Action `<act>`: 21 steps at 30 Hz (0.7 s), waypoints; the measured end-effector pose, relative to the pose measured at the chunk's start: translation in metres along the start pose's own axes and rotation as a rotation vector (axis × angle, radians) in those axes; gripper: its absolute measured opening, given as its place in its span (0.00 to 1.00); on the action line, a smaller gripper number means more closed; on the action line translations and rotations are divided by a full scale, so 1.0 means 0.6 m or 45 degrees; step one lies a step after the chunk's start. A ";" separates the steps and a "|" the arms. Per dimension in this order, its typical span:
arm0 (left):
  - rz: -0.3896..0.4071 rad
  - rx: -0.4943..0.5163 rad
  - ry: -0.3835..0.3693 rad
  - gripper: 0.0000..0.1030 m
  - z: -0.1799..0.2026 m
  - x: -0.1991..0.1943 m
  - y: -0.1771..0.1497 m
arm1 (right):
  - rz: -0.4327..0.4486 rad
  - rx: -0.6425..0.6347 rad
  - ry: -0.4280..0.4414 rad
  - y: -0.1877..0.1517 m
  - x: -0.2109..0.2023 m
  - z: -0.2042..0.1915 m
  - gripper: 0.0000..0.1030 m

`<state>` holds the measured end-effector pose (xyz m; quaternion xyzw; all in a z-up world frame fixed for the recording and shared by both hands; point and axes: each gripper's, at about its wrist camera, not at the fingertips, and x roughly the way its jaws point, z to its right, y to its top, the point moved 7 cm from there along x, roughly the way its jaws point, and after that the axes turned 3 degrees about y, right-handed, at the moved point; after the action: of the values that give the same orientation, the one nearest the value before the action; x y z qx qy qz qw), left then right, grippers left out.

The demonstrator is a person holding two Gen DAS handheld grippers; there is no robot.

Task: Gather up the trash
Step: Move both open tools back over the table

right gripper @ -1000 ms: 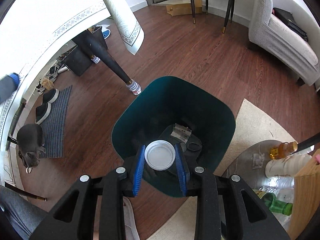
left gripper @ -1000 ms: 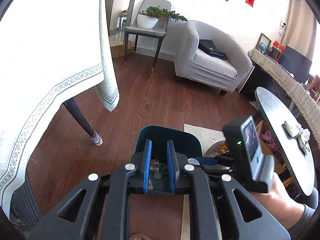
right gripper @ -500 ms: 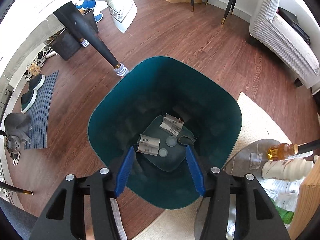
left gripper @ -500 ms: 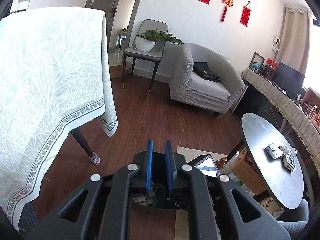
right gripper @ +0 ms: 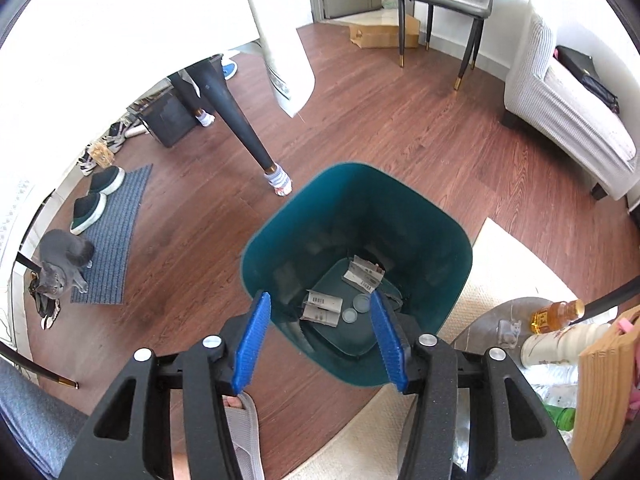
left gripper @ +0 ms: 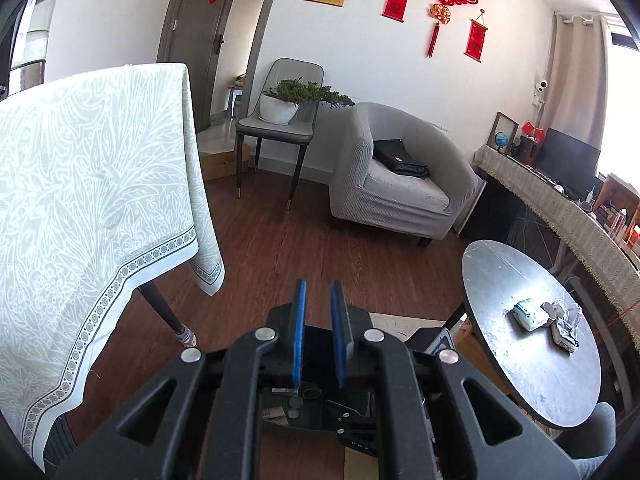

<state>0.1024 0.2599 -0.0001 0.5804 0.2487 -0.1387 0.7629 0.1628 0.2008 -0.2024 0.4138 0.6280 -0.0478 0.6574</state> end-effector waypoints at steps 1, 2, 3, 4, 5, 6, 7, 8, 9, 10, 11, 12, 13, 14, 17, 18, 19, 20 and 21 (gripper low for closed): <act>0.006 0.000 0.002 0.13 0.001 -0.002 0.003 | 0.020 -0.005 0.005 0.002 -0.015 -0.003 0.46; 0.011 -0.003 0.003 0.13 0.003 -0.007 0.004 | 0.040 -0.008 0.008 0.005 -0.031 -0.006 0.45; 0.015 -0.007 -0.001 0.13 0.005 -0.010 0.006 | 0.063 -0.015 0.010 0.006 -0.048 -0.008 0.44; 0.021 -0.007 -0.004 0.13 0.008 -0.014 0.009 | 0.086 -0.020 0.012 0.008 -0.065 -0.010 0.44; 0.026 -0.001 -0.005 0.13 0.012 -0.016 0.011 | 0.110 -0.025 0.013 0.009 -0.084 -0.010 0.44; 0.031 0.008 -0.003 0.13 0.016 -0.019 0.012 | 0.132 -0.029 0.013 0.010 -0.101 -0.010 0.44; 0.036 0.013 -0.007 0.13 0.021 -0.021 0.013 | 0.153 -0.033 0.011 0.011 -0.119 -0.008 0.44; 0.037 0.016 -0.012 0.13 0.027 -0.022 0.013 | 0.175 -0.036 0.008 0.010 -0.137 -0.005 0.43; 0.034 0.021 -0.017 0.13 0.033 -0.021 0.014 | 0.195 -0.040 0.002 0.010 -0.154 -0.001 0.43; 0.033 0.029 -0.018 0.14 0.041 -0.020 0.013 | 0.213 -0.042 -0.003 0.010 -0.172 0.005 0.43; 0.031 0.039 -0.020 0.14 0.049 -0.017 0.013 | 0.231 -0.042 -0.010 0.010 -0.189 0.012 0.43; 0.027 0.050 -0.023 0.14 0.058 -0.013 0.012 | 0.246 -0.043 -0.021 0.011 -0.206 0.018 0.43; 0.021 0.061 -0.026 0.14 0.067 -0.008 0.011 | 0.260 -0.042 -0.032 0.009 -0.222 0.028 0.43; 0.018 0.074 -0.034 0.14 0.078 -0.004 0.011 | 0.274 -0.039 -0.044 0.008 -0.239 0.039 0.43; 0.009 0.106 -0.061 0.22 0.113 0.008 0.010 | 0.313 -0.031 -0.089 0.000 -0.290 0.077 0.43; 0.005 0.113 -0.077 0.24 0.125 0.012 0.009 | 0.326 -0.027 -0.103 -0.003 -0.305 0.089 0.42; 0.000 0.118 -0.092 0.28 0.138 0.016 0.006 | 0.338 -0.023 -0.120 -0.006 -0.320 0.103 0.42; -0.007 0.126 -0.106 0.30 0.151 0.021 0.004 | 0.350 -0.020 -0.137 -0.010 -0.335 0.118 0.43; -0.017 0.137 -0.119 0.32 0.166 0.027 0.002 | 0.361 -0.017 -0.153 -0.015 -0.348 0.132 0.43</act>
<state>0.1380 0.1663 0.0122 0.6117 0.2088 -0.1839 0.7406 0.1768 0.0517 -0.0362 0.4903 0.5233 0.0249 0.6966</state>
